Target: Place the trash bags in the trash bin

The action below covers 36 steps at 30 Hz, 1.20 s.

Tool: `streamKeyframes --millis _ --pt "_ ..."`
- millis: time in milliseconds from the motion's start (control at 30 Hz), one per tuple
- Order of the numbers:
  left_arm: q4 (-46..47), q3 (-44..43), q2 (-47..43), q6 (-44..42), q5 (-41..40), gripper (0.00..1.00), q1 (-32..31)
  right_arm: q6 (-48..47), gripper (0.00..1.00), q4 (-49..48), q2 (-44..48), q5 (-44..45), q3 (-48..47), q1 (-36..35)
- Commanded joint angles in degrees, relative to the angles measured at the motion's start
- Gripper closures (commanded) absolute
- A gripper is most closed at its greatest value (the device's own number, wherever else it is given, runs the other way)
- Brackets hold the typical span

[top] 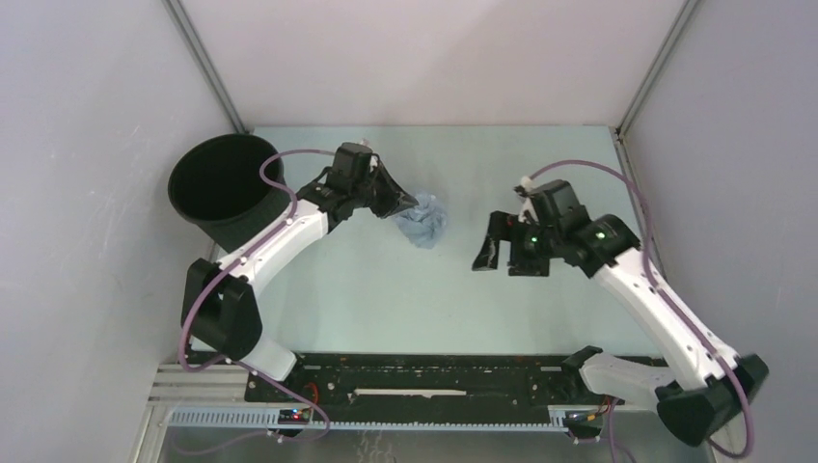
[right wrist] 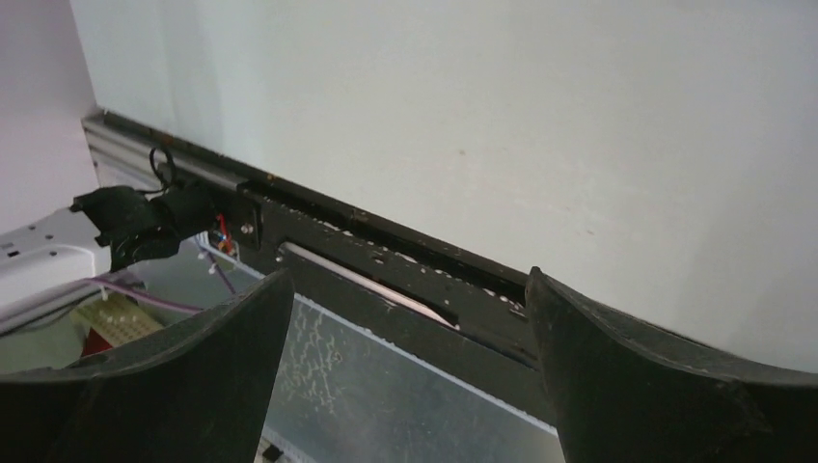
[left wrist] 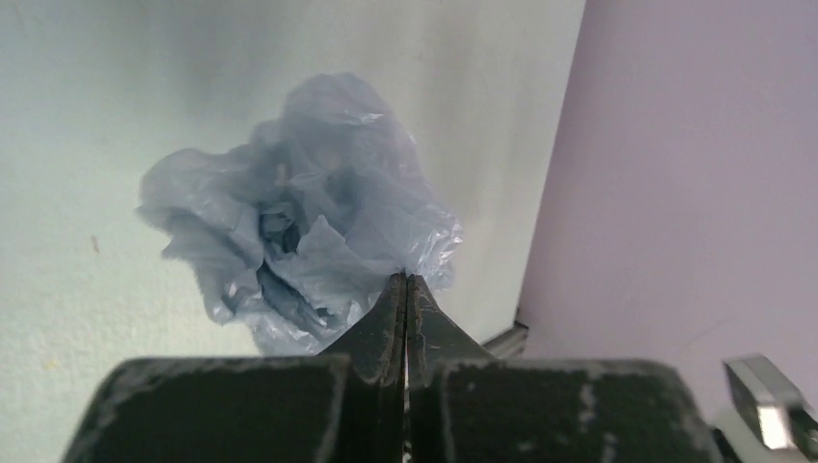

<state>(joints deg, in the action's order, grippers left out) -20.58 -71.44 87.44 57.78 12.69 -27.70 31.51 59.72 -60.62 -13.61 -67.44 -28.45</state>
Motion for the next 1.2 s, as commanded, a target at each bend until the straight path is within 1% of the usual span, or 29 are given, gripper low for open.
streamKeyframes --millis 0,133,300,400,467,567,633,800,900,933,1033,1100,1133,1167 --pt "-1.78 -0.91 -2.0 5.27 6.76 1.0 -0.33 -1.53 0.0 -10.19 -6.34 -6.88 -0.08 -2.05" --pt "-7.17 -4.19 -0.88 3.53 9.18 1.0 -0.46 -1.87 0.0 -14.26 -8.83 -8.75 -0.14 -0.63" --pt "-8.55 -5.44 -2.46 1.52 11.61 1.0 -0.68 -3.48 0.01 -15.91 -10.54 -12.25 -0.14 7.27" --pt "-10.56 -7.09 -2.97 -0.47 11.62 1.0 -0.69 -6.43 0.02 -16.8 -11.9 -14.97 -0.3 9.87" --pt "-11.58 -7.65 -2.89 -0.93 12.23 1.0 -0.69 -8.32 0.02 -16.96 -12.83 -16.38 -0.89 9.35" --pt "-11.9 -7.57 -2.64 -0.19 13.88 1.0 -0.73 -8.37 0.02 -18.26 -13.14 -16.42 -1.75 6.54" --pt "-12.03 -7.14 -2.99 0.08 14.02 1.0 -0.83 -6.86 0.01 -20.02 -12.95 -14.48 -1.72 4.78" --pt "-10.92 -7.59 -3.26 0.68 14.75 1.0 -1.48 -1.99 0.02 -27.45 -13.84 -15.43 -1.74 2.71" --pt "-10.59 -8.69 -2.54 0.97 14.83 1.0 -2.37 2.11 0.11 -29.96 -16.49 -16.49 -1.76 1.15" --pt "-10.55 -8.87 -2.27 1.29 14.81 1.0 -2.7 2.6 0.13 -30.39 -16.95 -16.57 -1.74 0.67" --pt "-8.8 -8.86 -1.84 3.36 16.04 1.0 -3.29 2.73 0.13 -29.47 -17.61 -12.61 -1.72 0.09" --pt "-7.51 -8.86 -1.83 4.18 16.41 1.0 -3.49 1.57 0.13 -28.56 -18.85 -11.88 -1.69 1.18" --pt "-6.99 -9.01 -1.91 4.33 16.53 1.0 -3.45 0.94 0.16 -27.84 -19.82 -12.26 -1.77 2.04" --pt "-6.88 -9.31 -1.86 4.28 16.54 1.0 -3.42 0.48 0.23 -26.79 -20.74 -13.26 -1.67 3.45"
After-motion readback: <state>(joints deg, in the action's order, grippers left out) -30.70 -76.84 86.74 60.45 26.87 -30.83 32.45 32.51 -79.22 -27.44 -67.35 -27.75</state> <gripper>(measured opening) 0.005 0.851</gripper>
